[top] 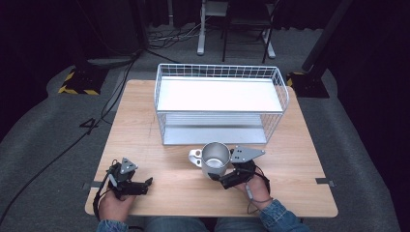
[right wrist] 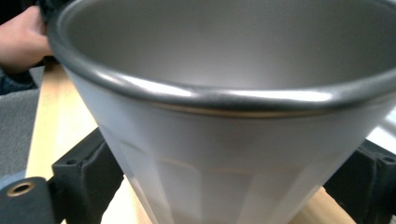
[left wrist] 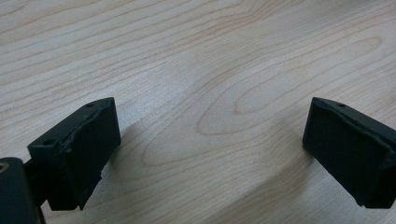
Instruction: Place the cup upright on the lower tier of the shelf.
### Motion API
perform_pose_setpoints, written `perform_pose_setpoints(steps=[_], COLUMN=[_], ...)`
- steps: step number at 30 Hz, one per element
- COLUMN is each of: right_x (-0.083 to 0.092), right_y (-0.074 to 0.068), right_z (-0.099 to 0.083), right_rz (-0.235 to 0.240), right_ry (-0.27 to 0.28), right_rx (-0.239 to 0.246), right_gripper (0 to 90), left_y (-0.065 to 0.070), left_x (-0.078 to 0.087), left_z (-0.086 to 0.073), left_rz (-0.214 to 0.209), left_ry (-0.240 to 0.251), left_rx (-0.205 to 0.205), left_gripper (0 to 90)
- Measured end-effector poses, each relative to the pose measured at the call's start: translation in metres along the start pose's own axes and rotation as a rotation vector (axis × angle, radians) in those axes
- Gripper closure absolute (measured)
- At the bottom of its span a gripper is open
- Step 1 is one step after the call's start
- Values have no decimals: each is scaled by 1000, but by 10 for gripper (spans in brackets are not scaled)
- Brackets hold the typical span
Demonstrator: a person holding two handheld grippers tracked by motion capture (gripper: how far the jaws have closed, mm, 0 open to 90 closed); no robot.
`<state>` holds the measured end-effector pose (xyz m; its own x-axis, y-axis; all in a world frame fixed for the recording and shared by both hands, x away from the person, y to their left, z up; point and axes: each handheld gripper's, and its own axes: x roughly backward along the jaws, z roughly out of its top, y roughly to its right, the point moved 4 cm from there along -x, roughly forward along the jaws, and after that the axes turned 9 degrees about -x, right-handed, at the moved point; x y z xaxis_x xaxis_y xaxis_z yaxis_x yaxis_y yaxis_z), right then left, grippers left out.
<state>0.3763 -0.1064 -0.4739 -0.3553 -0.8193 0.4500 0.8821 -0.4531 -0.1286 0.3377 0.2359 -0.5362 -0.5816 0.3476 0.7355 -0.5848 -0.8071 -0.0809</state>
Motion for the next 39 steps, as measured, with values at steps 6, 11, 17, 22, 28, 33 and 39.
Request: perform_pose_setpoints(steps=[6, 11, 17, 22, 28, 33, 39], right_x=[-2, -5, -9, -13, -19, -23, -30], right_y=[14, 29, 43, 57, 73, 84, 100], right_z=[8, 15, 19, 23, 22, 22, 21], right_rz=[-33, -79, -122, -168, -219, -265, -322], right_ry=[23, 36, 41, 51, 67, 72, 82], right_rx=[-29, -46, -75, -98, -133, -152, -170], right_gripper=[88, 88, 88, 88, 88, 88, 88], left_y=[0, 0, 0, 0, 0, 0, 0], left_x=[0, 0, 0, 0, 0, 0, 0], left_z=[0, 0, 0, 0, 0, 0, 0], left_rz=[0, 0, 0, 0, -1, -1, -1], left_ry=[0, 0, 0, 0, -1, 0, -1], left_rx=[0, 0, 0, 0, -1, -1, -1], left_gripper=[44, 44, 44, 44, 44, 44, 44])
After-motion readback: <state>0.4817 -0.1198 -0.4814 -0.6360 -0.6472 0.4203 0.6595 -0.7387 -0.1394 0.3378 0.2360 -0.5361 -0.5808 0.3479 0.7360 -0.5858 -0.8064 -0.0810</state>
